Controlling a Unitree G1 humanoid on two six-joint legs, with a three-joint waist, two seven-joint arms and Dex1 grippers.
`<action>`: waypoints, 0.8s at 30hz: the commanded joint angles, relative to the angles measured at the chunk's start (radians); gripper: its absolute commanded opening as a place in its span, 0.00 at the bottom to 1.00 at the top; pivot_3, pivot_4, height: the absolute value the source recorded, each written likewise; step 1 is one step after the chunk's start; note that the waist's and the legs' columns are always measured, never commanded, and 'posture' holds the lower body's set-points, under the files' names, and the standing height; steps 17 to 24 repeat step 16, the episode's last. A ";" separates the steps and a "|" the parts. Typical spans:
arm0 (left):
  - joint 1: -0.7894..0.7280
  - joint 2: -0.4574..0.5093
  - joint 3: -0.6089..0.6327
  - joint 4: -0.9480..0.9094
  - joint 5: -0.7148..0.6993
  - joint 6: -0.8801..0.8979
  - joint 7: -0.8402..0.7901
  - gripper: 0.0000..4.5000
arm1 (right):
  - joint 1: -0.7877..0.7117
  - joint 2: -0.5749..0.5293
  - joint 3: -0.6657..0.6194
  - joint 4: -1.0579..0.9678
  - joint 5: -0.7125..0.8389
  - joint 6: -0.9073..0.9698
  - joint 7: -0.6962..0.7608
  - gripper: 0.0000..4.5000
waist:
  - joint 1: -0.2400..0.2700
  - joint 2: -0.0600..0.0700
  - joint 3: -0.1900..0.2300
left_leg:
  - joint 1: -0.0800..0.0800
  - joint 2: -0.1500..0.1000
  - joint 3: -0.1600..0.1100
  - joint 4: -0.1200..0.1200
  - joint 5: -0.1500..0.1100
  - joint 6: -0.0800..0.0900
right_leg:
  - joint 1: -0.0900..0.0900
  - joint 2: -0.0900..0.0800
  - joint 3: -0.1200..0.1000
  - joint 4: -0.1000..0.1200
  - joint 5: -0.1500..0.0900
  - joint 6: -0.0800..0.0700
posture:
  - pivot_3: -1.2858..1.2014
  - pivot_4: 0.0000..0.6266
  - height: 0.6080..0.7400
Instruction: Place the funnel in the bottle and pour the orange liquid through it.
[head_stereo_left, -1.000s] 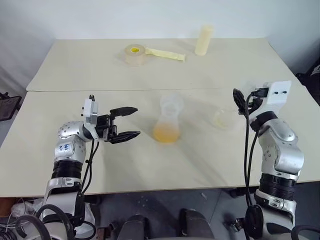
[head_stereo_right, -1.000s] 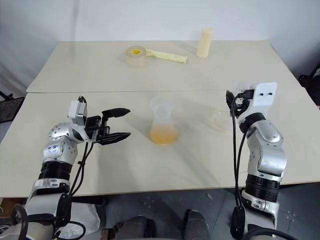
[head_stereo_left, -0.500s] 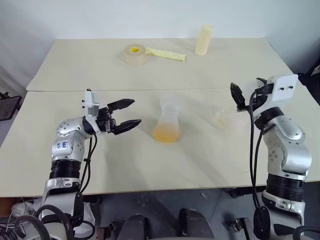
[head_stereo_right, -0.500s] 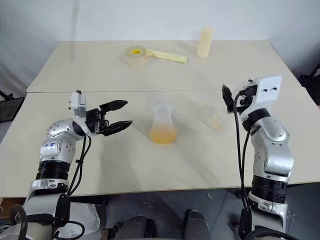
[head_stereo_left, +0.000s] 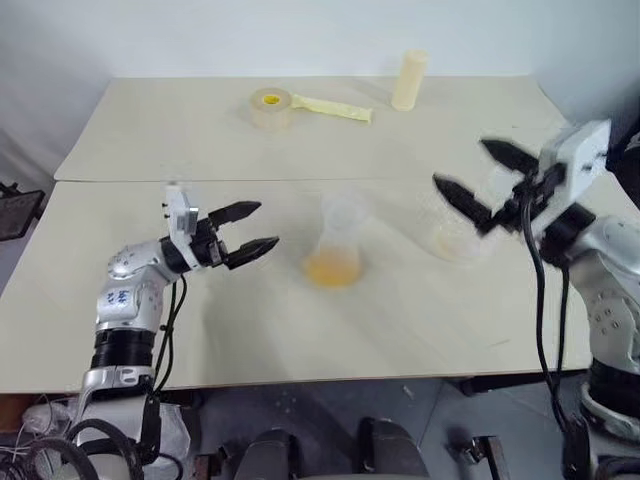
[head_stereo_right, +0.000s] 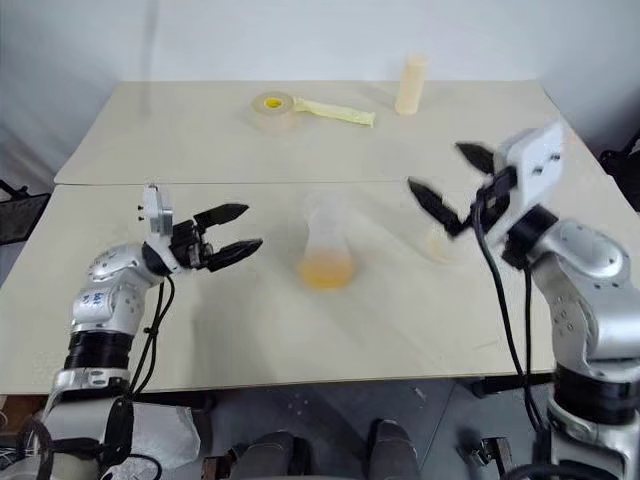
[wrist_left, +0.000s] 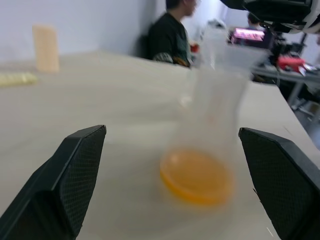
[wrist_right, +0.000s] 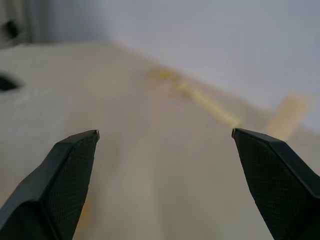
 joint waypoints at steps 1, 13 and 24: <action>0.026 0.039 0.005 -0.056 -0.021 -0.006 -0.066 1.00 | 0.101 -0.058 -0.029 -0.108 0.074 -0.013 0.109 0.99 | 0.008 0.000 0.000 | 0.000 0.000 0.001 0.000 0.000 0.000 | 0.000 0.000 0.000 -0.002 0.000 0.000 | 0.52 0.24 1.00; 0.110 0.100 0.018 -0.063 -0.004 -0.078 -0.130 1.00 | 0.455 -0.069 -0.045 0.015 -0.048 -0.290 0.252 0.99 | 0.045 -0.001 0.000 | 0.001 0.001 0.003 0.003 0.000 0.000 | 0.003 0.001 0.001 -0.005 0.000 0.000 | 0.52 0.24 1.00; 0.123 0.103 0.021 -0.070 0.004 -0.111 -0.136 1.00 | 0.466 -0.058 -0.035 0.033 -0.055 -0.315 0.245 0.99 | 0.045 -0.001 0.000 | 0.001 0.001 0.004 0.003 0.000 0.000 | 0.003 0.000 0.001 -0.005 0.000 0.000 | 0.52 0.24 1.00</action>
